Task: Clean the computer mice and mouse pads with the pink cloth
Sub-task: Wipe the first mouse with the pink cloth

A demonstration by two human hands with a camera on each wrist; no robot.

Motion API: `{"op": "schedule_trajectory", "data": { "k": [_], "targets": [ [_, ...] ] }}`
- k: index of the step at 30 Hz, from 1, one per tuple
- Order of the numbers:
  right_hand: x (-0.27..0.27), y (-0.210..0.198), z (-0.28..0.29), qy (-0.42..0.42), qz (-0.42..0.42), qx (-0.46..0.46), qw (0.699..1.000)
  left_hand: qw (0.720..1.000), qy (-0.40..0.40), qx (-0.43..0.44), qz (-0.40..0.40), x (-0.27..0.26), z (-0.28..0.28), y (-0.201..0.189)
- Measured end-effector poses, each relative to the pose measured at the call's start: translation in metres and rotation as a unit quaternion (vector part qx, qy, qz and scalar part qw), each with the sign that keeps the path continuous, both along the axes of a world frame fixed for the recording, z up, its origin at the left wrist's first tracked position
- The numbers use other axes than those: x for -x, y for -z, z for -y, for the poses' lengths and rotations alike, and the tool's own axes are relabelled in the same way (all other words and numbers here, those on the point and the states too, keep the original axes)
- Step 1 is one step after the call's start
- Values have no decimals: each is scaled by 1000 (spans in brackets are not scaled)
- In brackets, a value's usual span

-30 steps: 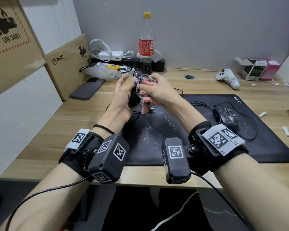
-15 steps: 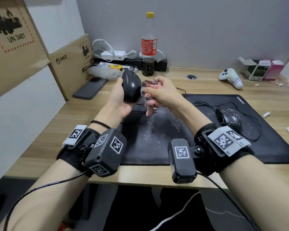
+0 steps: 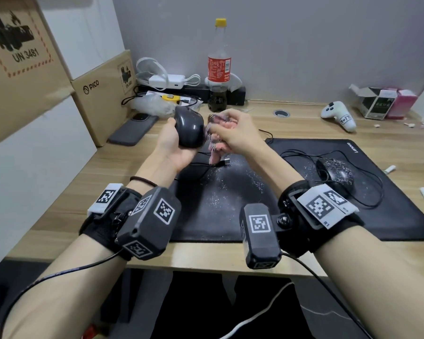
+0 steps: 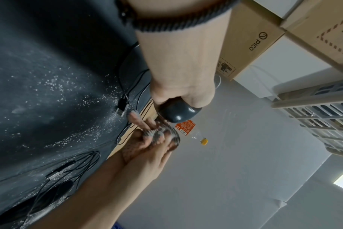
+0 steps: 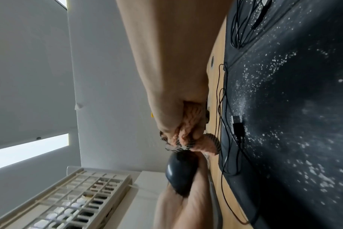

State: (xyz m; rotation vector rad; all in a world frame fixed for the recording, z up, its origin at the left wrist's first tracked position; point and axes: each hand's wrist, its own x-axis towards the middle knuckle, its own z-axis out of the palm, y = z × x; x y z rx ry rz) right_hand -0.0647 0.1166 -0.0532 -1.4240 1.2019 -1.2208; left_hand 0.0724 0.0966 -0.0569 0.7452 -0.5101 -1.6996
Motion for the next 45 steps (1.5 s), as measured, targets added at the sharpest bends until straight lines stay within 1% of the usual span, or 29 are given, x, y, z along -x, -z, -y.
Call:
{"op": "schedule_trajectory", "data": {
  "k": [2, 3, 6, 9, 10, 11, 13, 16, 18, 22, 23, 25, 27, 29, 31, 33, 37, 40, 41, 43, 45],
  "targets": [
    [3, -4, 3, 26, -43, 30, 998, 1000, 0, 10, -19, -1, -2, 2],
    [2, -7, 0, 18, -60, 36, 997, 1000, 0, 14, -21, -1, -2, 2],
    [-3, -11, -8, -44, -72, 53, 995, 1000, -8, 7, -12, 4, -6, 0],
    [-10, -14, -17, -119, -140, 70, 981, 999, -14, -28, 6, 7, -7, -3],
    [-12, -12, -17, -128, -157, 71, 977, 999, -16, -39, 15, 6, -6, -1],
    [-15, -10, -14, -114, -175, 78, 975, 999, -14, -44, 19, 6, -5, 0],
    [-18, -5, -7, -50, -188, 95, 976, 999, -5, -31, 30, 7, -3, 2],
    [-17, -1, 4, 32, -153, 96, 983, 999, -11, 10, 48, 8, -5, 3],
    [-12, -1, 11, 62, -134, 85, 985, 999, 3, 27, 37, 8, -9, 5],
    [0, -2, 16, 99, -121, 63, 986, 996, 52, 49, 58, 8, -16, 13],
    [2, -3, 14, 87, -110, 48, 989, 995, 58, 48, 60, 7, -15, 15],
    [2, -6, 5, 13, -87, 24, 996, 994, 69, 47, 65, 6, -13, 15],
    [1, -10, -4, -69, -118, 33, 990, 993, 75, 41, 76, 5, -11, 14],
    [-1, -10, -10, -116, -170, 48, 977, 993, 78, 34, 79, 5, -10, 13],
    [-4, -8, -10, -129, -192, 56, 971, 993, 74, 24, 84, 4, -9, 13],
    [-3, -7, -11, -100, -200, 76, 972, 990, 73, 25, 118, 4, -10, 14],
    [5, -6, -7, -76, -122, 63, 988, 981, 35, 63, 180, 2, -12, 15],
    [5, -9, -2, -47, -41, 65, 996, 982, 18, 82, 170, -3, -12, 17],
    [5, -9, 2, -21, -8, 65, 998, 982, 24, 84, 168, -4, -12, 17],
    [4, -10, 8, 49, 31, 65, 996, 980, 40, 88, 174, -7, -13, 16],
    [6, -7, 16, 93, 75, 51, 992, 986, 35, 80, 142, -9, -15, 15]
  ]
}}
